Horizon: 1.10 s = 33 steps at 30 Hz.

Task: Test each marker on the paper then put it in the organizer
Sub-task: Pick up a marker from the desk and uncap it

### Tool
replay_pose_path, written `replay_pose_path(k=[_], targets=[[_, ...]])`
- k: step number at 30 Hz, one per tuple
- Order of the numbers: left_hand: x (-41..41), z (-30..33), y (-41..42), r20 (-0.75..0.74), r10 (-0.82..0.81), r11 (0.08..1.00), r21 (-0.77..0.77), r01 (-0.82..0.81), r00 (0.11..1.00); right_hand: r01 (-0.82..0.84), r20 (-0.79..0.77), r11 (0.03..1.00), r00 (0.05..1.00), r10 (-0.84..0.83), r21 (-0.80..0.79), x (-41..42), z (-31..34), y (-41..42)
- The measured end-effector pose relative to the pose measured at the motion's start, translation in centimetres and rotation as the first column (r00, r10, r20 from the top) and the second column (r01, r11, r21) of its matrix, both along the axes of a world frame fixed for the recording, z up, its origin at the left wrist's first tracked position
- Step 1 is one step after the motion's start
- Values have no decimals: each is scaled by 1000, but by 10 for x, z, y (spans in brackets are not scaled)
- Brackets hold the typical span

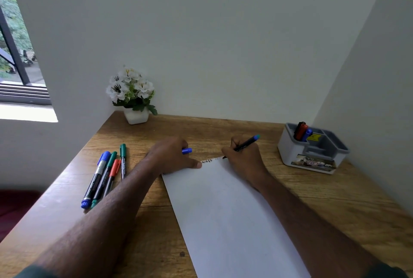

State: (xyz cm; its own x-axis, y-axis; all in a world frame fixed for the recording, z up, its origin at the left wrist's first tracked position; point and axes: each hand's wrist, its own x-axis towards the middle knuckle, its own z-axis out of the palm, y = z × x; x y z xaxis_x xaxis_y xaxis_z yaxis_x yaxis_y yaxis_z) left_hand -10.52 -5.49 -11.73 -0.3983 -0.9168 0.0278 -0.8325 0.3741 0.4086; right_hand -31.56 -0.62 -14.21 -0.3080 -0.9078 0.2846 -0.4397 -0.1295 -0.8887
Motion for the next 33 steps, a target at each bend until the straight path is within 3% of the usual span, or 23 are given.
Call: replay_pose_path(k=[33], targets=[[1,1,3,17,-9,1000,-23,9,1000,27,65,1000,998,-27,7,2,5,3]])
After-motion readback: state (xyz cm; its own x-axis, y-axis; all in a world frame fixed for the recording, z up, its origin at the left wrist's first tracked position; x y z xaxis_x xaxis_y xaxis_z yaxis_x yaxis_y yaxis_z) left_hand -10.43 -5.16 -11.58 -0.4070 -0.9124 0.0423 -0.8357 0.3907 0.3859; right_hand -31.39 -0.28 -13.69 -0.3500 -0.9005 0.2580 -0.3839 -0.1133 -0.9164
